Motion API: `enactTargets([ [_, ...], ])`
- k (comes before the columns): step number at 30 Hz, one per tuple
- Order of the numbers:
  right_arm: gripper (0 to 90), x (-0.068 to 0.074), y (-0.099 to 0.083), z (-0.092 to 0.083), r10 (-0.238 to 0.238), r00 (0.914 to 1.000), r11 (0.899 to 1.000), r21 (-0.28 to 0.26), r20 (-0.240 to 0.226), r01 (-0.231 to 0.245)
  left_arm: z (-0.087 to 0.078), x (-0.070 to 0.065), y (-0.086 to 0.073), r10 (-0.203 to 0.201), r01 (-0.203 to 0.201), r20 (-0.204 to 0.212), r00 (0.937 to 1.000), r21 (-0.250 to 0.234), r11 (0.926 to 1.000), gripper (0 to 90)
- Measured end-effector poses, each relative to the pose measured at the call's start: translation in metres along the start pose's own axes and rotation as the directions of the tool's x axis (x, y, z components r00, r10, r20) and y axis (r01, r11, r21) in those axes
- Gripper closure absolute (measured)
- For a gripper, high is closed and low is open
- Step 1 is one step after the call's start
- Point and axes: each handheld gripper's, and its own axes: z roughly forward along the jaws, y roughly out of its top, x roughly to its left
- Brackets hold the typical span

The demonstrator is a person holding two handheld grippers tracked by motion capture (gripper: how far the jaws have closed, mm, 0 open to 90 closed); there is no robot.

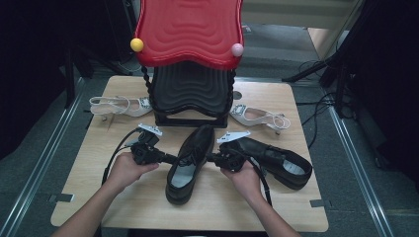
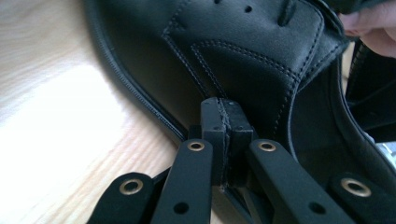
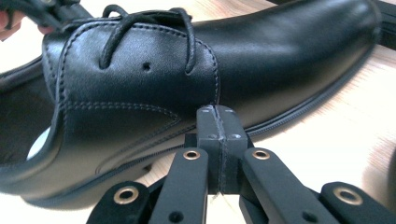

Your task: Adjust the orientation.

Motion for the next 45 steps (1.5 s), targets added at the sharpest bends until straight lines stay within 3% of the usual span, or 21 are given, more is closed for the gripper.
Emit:
enactTargets([
  [7,90.0,-0.004,0.001,-0.002,0.012,0.9998,1.000,0.003,0.019,-0.013,0.009,-0.011,0.000,0.023,-0.023,0.003,0.9997,0.008,0.9997,89.3],
  [11,90.0,-0.007,0.001,-0.004,0.019,0.9992,1.000,0.001,0.036,-0.019,0.016,-0.017,0.001,0.030,-0.030,0.027,0.9992,0.009,0.9995,89.4],
  [15,90.0,-0.011,0.002,-0.007,0.036,0.9972,0.999,-0.002,0.065,-0.036,0.027,-0.027,0.003,0.001,-0.001,0.053,0.9986,0.004,1.0000,89.4],
  [19,90.0,-0.016,0.002,-0.009,0.051,0.9948,0.999,-0.008,0.089,-0.050,0.038,-0.041,0.006,0.036,-0.036,0.025,0.9990,-0.003,0.9994,90.0],
  [22,90.0,-0.019,0.002,-0.010,0.053,0.9937,0.999,-0.010,0.099,-0.052,0.043,-0.042,0.008,0.046,-0.046,0.044,0.9980,0.002,0.9989,90.0],
  [25,89.9,-0.022,0.002,-0.010,0.050,0.9944,0.999,-0.012,0.092,-0.049,0.039,-0.041,0.007,0.060,-0.060,0.050,0.9970,0.007,0.9982,89.7],
  [30,79.7,-0.025,0.003,-0.013,0.042,0.9935,0.999,-0.022,0.105,-0.040,0.024,-0.035,0.005,0.045,-0.043,0.052,0.9977,-0.050,0.9978,71.5],
  [31,79.7,-0.025,0.003,-0.013,0.042,0.9935,0.999,-0.022,0.105,-0.040,0.020,-0.035,0.005,0.052,-0.050,0.035,0.9980,-0.058,0.9970,71.5],
  [35,74.7,-0.026,0.003,-0.019,0.049,0.9945,0.999,-0.016,0.093,-0.047,0.008,-0.033,0.005,0.080,-0.081,-0.017,0.9966,-0.072,0.9941,57.5],
  [37,74.0,-0.025,0.003,-0.020,0.045,0.9943,0.999,-0.016,0.096,-0.044,0.001,-0.033,0.005,0.091,-0.095,-0.040,0.9950,-0.093,0.9911,57.4],
  [40,69.8,-0.023,0.001,-0.025,0.039,0.9937,0.999,-0.017,0.105,-0.038,-0.003,-0.031,0.005,0.082,-0.082,-0.010,0.9966,-0.104,0.9912,52.7],
  [45,66.5,-0.024,-0.002,-0.035,0.057,0.9948,0.998,-0.010,0.085,-0.056,-0.001,-0.032,0.004,0.096,-0.100,-0.063,0.9934,-0.075,0.9922,50.0],
])
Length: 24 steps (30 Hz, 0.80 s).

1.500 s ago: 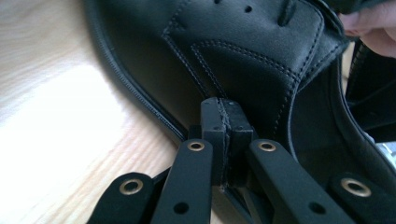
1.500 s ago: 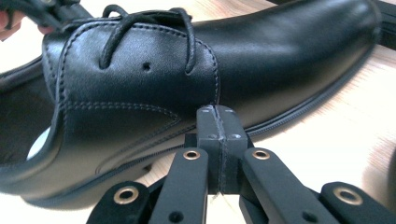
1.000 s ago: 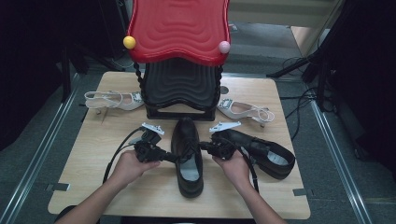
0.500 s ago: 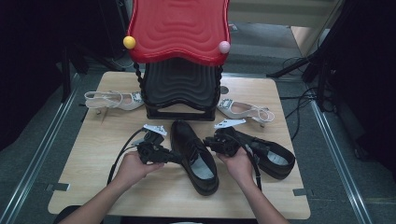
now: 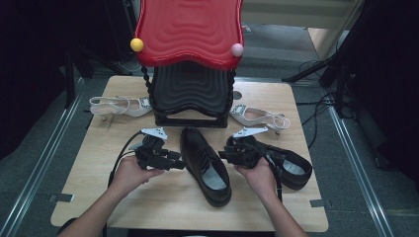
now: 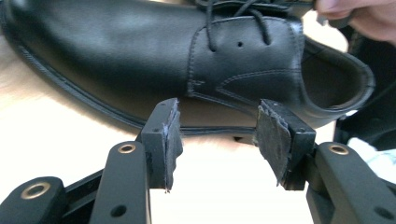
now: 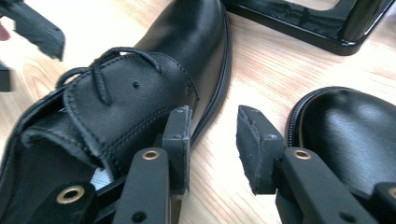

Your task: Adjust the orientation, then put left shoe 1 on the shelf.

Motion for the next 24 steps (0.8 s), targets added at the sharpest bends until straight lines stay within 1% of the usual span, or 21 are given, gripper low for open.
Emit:
enactTargets([
  [2,66.2,0.000,0.000,-0.004,-0.002,1.0000,1.000,-0.007,-0.003,0.002,-0.001,-0.001,0.000,0.012,-0.012,0.001,0.9999,-0.022,0.9997,50.4],
  [3,65.9,0.001,0.000,-0.005,-0.002,1.0000,1.000,-0.006,-0.006,0.002,-0.002,-0.002,-0.001,0.019,-0.019,0.001,0.9998,-0.034,0.9993,50.1],
  [4,65.7,0.001,0.000,-0.007,0.000,1.0000,1.000,-0.006,-0.007,0.000,-0.002,-0.002,-0.001,0.024,-0.023,0.009,0.9997,-0.044,0.9988,49.8],
  [5,65.4,0.002,-0.001,-0.009,-0.001,1.0000,1.000,-0.004,-0.006,0.001,-0.003,-0.003,-0.002,0.030,-0.029,0.006,0.9995,-0.053,0.9982,49.4],
  [7,64.4,0.003,-0.002,-0.014,0.003,0.9999,1.000,0.003,-0.013,-0.003,-0.003,-0.003,-0.004,0.055,-0.054,0.005,0.9985,-0.073,0.9958,50.0],
  [8,63.7,0.004,-0.003,-0.016,0.004,0.9999,1.000,0.004,-0.016,-0.004,-0.004,-0.004,-0.004,0.062,-0.063,-0.019,0.9979,-0.061,0.9961,50.6],
  [9,62.9,0.005,-0.004,-0.021,0.007,0.9998,1.000,0.004,-0.020,-0.007,-0.004,-0.003,-0.004,0.061,-0.062,-0.024,0.9979,-0.054,0.9966,50.5],
  [10,62.3,0.005,-0.004,-0.022,0.010,0.9998,1.000,0.004,-0.020,-0.010,-0.004,-0.002,-0.004,0.050,-0.051,-0.024,0.9984,-0.043,0.9977,48.7],
  [11,62.0,0.006,-0.005,-0.026,0.015,0.9996,1.000,0.003,-0.024,-0.015,-0.004,-0.001,-0.003,0.036,-0.037,-0.016,0.9992,-0.040,0.9985,46.1],
  [12,61.9,0.008,-0.006,-0.029,0.019,0.9995,1.000,0.003,-0.023,-0.019,-0.005,0.000,-0.002,0.028,-0.029,-0.016,0.9995,-0.043,0.9987,47.1],
  [13,61.4,0.009,-0.008,-0.032,0.014,0.9996,1.000,0.001,-0.023,-0.014,-0.007,0.001,-0.001,0.036,-0.038,-0.033,0.9988,-0.053,0.9979,49.3],
  [14,60.8,0.012,-0.011,-0.039,0.021,0.9994,1.000,-0.001,-0.028,-0.021,-0.009,0.001,-0.001,0.055,-0.058,-0.044,0.9975,-0.065,0.9963,49.9],
  [15,60.2,0.013,-0.012,-0.042,0.020,0.9994,1.000,0.000,-0.030,-0.020,-0.011,0.002,0.000,0.062,-0.065,-0.043,0.9971,-0.069,0.9955,48.1],
  [16,60.2,0.013,-0.012,-0.042,0.020,0.9994,1.000,0.000,-0.030,-0.020,-0.013,0.002,0.001,0.056,-0.059,-0.044,0.9975,-0.075,0.9954,48.1],
  [18,59.5,0.017,-0.014,-0.048,0.028,0.9990,1.000,-0.001,-0.036,-0.028,-0.016,0.004,0.001,0.040,-0.042,-0.031,0.9987,-0.077,0.9961,46.3],
  [20,59.0,0.023,-0.017,-0.055,0.031,0.9988,1.000,-0.001,-0.039,-0.031,-0.018,0.005,0.003,0.042,-0.044,-0.042,0.9982,-0.057,0.9974,45.8],
  [21,59.0,0.023,-0.017,-0.055,0.031,0.9988,1.000,-0.001,-0.039,-0.031,-0.019,0.004,0.004,0.044,-0.047,-0.048,0.9979,-0.051,0.9976,45.8],
  [23,58.8,0.028,-0.018,-0.057,0.027,0.9983,1.000,0.003,-0.051,-0.027,-0.022,0.003,0.006,0.037,-0.039,-0.042,0.9984,-0.054,0.9978,47.6],
  [24,58.8,0.030,-0.019,-0.058,0.030,0.9983,1.000,0.007,-0.050,-0.030,-0.024,0.003,0.007,0.039,-0.042,-0.042,0.9983,-0.056,0.9976,49.1],
])
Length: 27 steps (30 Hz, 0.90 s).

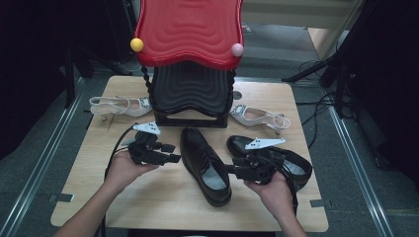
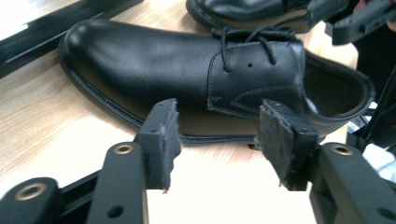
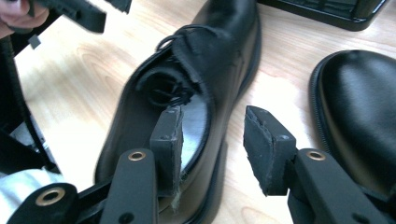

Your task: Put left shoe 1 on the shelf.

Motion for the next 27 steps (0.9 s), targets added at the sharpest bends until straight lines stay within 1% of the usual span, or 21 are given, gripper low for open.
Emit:
enactTargets([
  [4,58.3,0.010,0.000,-0.001,-0.001,0.9998,1.000,0.007,-0.022,0.001,-0.008,-0.003,0.009,0.006,-0.005,0.019,0.9998,-0.017,0.9998,57.3],
  [7,57.0,0.019,0.003,0.001,-0.016,0.9995,1.000,0.020,-0.028,0.017,-0.013,-0.005,0.017,0.014,-0.014,0.019,0.9997,-0.020,0.9997,59.7],
  [8,56.8,0.021,0.004,0.003,-0.024,0.9992,0.999,0.025,-0.033,0.025,-0.014,-0.006,0.020,0.011,-0.010,0.026,0.9996,-0.027,0.9996,60.3],
  [9,56.9,0.024,0.005,0.005,-0.029,0.9988,0.999,0.031,-0.039,0.030,-0.016,-0.007,0.023,0.011,-0.010,0.040,0.9991,-0.023,0.9997,62.4],
  [10,57.0,0.026,0.006,0.007,-0.035,0.9984,0.999,0.032,-0.044,0.037,-0.017,-0.008,0.026,0.009,-0.008,0.049,0.9988,-0.025,0.9997,62.4],
  [13,57.2,0.034,0.009,0.015,-0.047,0.9971,0.997,0.051,-0.061,0.050,-0.022,-0.010,0.037,0.038,-0.038,0.036,0.9986,-0.015,0.9992,65.4],
  [15,57.9,0.040,0.011,0.023,-0.041,0.9964,0.997,0.068,-0.074,0.046,-0.026,-0.008,0.044,0.036,-0.034,0.052,0.9980,-0.028,0.9990,68.9],
  [16,58.9,0.042,0.011,0.026,-0.045,0.9959,0.996,0.076,-0.079,0.051,-0.028,-0.007,0.048,0.030,-0.028,0.060,0.9977,-0.033,0.9991,71.3],
  [17,59.0,0.043,0.012,0.030,-0.045,0.9958,0.995,0.085,-0.080,0.052,-0.030,-0.006,0.052,0.031,-0.029,0.062,0.9976,-0.030,0.9991,74.0],
  [18,59.2,0.045,0.012,0.033,-0.056,0.9953,0.994,0.090,-0.079,0.063,-0.032,-0.006,0.055,0.035,-0.034,0.050,0.9981,-0.031,0.9989,74.2],
  [19,59.5,0.047,0.013,0.036,-0.060,0.9948,0.993,0.098,-0.082,0.068,-0.034,-0.005,0.059,0.040,-0.039,0.046,0.9981,-0.023,0.9990,76.0],
  [20,60.0,0.048,0.014,0.039,-0.066,0.9942,0.992,0.105,-0.085,0.075,-0.036,-0.005,0.063,0.041,-0.040,0.040,0.9983,-0.026,0.9989,76.6],
  [21,61.0,0.050,0.014,0.041,-0.062,0.9943,0.991,0.116,-0.087,0.072,-0.037,-0.003,0.067,0.039,-0.038,0.041,0.9984,-0.029,0.9989,76.5],
  [22,61.4,0.051,0.015,0.043,-0.072,0.9937,0.989,0.122,-0.086,0.083,-0.039,-0.002,0.071,0.037,-0.036,0.043,0.9984,-0.035,0.9987,76.5],
  [24,62.3,0.055,0.018,0.051,-0.081,0.9932,0.984,0.150,-0.084,0.093,-0.043,0.000,0.079,0.040,-0.038,0.029,0.9988,-0.043,0.9983,76.6],
  [25,62.3,0.055,0.018,0.051,-0.081,0.9932,0.984,0.150,-0.084,0.093,-0.045,0.000,0.084,0.039,-0.038,0.032,0.9987,-0.049,0.9981,76.6],
  [27,62.5,0.056,0.020,0.057,-0.079,0.9936,0.981,0.173,-0.081,0.092,-0.048,0.002,0.092,0.049,-0.048,0.021,0.9986,-0.050,0.9976,76.6],
])
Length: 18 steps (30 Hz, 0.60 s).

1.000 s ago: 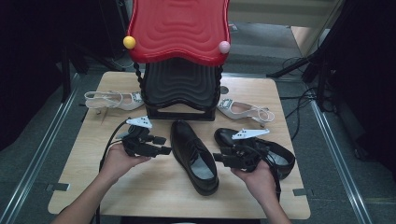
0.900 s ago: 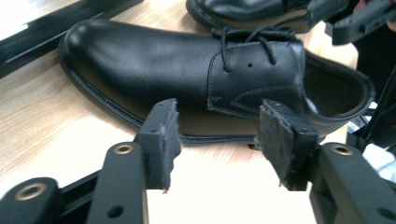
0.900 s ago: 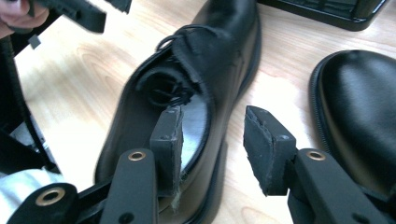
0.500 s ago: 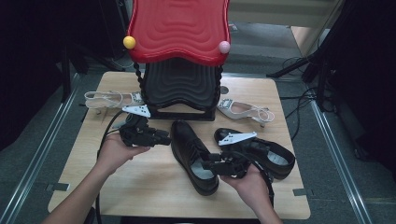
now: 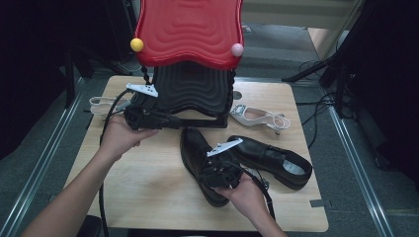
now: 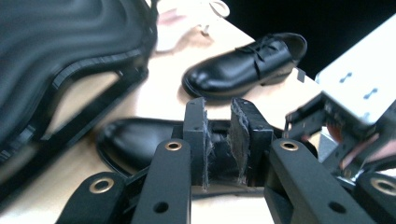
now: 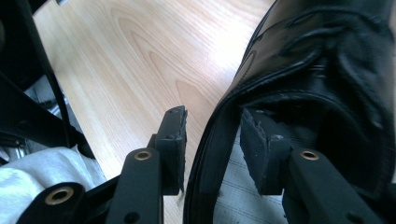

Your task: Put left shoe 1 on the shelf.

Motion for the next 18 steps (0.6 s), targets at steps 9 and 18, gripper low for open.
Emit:
enactTargets([
  [9,62.0,0.004,0.005,0.024,0.005,1.0000,0.998,0.063,0.007,-0.005,-0.017,0.006,0.048,0.053,-0.054,-0.039,0.9978,-0.019,0.9984,80.2],
  [18,69.4,0.003,0.011,0.036,-0.015,0.9982,0.993,0.119,0.057,0.008,-0.038,0.012,0.102,0.065,-0.069,-0.067,0.9956,-0.065,0.9955,81.9],
])
